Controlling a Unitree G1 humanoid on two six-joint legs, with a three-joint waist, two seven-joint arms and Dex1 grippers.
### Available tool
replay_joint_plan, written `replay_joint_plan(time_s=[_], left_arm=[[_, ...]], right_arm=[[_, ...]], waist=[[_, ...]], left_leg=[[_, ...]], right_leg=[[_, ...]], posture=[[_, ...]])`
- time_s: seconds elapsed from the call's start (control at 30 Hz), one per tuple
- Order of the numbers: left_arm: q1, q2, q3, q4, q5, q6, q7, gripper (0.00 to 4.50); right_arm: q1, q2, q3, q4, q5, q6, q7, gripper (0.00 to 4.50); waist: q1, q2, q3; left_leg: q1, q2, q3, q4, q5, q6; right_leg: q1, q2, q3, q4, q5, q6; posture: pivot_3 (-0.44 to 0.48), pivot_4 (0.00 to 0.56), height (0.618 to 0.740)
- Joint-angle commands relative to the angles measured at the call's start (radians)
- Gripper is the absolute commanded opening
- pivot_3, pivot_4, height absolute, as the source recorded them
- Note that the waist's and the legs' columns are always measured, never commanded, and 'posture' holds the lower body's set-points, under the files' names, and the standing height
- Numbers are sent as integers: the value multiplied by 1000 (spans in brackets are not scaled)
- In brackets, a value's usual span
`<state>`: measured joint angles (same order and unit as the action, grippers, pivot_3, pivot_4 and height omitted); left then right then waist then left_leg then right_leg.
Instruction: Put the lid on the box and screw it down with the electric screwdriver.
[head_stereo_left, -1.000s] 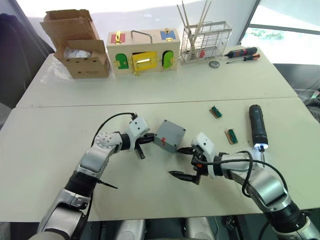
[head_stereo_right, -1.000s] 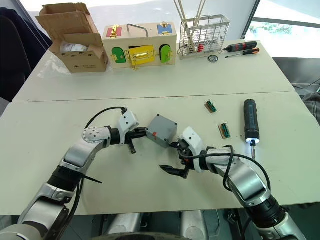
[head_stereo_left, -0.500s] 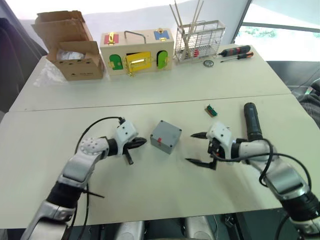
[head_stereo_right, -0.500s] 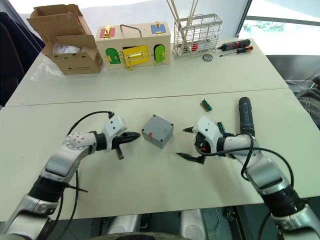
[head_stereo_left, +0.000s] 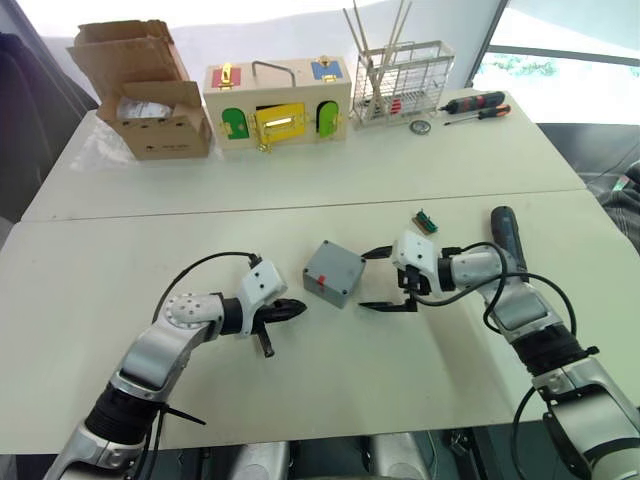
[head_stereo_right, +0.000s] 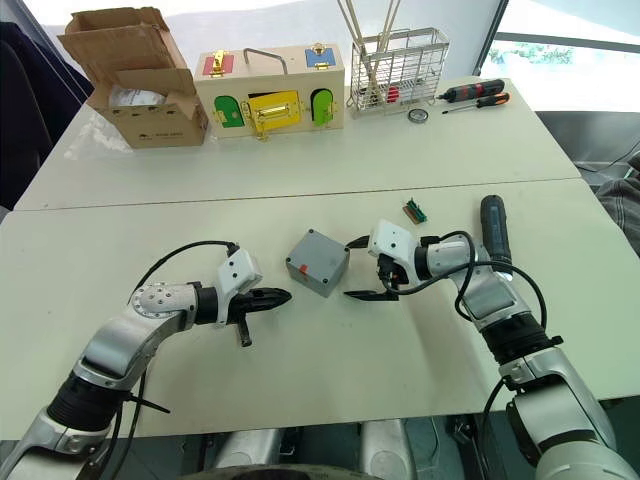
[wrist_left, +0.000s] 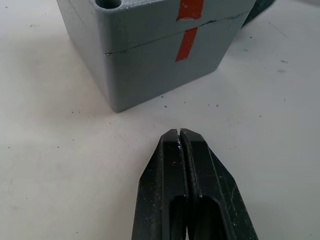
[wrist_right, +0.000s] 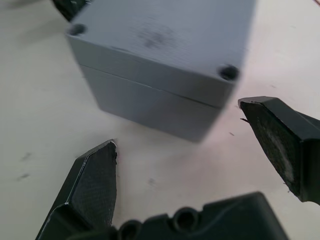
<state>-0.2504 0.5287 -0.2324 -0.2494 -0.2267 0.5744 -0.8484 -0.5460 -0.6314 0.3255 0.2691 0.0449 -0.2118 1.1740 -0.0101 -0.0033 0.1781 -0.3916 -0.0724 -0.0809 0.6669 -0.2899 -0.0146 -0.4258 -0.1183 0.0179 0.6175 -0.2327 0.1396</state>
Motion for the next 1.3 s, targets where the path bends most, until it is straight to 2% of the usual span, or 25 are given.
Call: replay_joint_plan(time_s=[0.03,0.33,1.0,1.17,1.3], left_arm=[[-40,-14,-27,66,70,-52,54,0],[-62,-32,-44,86,71,-89,34,0],[-90,-38,-45,134,98,-115,3,0],[-59,25,23,55,50,-67,-25,0],[-40,87,141,-42,-75,31,-59,0]], right_arm=[[6,18,9,-54,28,3,46,4485],[169,-21,2,-307,55,222,53,4485],[236,-21,-42,-429,53,364,-27,4485],[291,-75,-174,-547,99,547,-111,4485],[370,-71,-418,-734,272,818,-232,4485]], waist=[[1,0,0],[1,1,-3],[3,0,-6],[1,0,-6],[3,0,-5]], left_leg=[[0,0,0,0,0,0],[1,0,0,0,0,0],[1,0,0,0,0,0],[0,0,0,0,0,0],[-1,0,0,0,0,0]], right_leg=[[0,0,0,0,0,0],[0,0,0,1,0,0],[0,0,0,1,0,0],[0,0,0,1,0,0],[-1,0,0,1,0,0]], posture=[[0,150,734],[0,150,734],[0,150,734],[0,150,734],[0,150,734]])
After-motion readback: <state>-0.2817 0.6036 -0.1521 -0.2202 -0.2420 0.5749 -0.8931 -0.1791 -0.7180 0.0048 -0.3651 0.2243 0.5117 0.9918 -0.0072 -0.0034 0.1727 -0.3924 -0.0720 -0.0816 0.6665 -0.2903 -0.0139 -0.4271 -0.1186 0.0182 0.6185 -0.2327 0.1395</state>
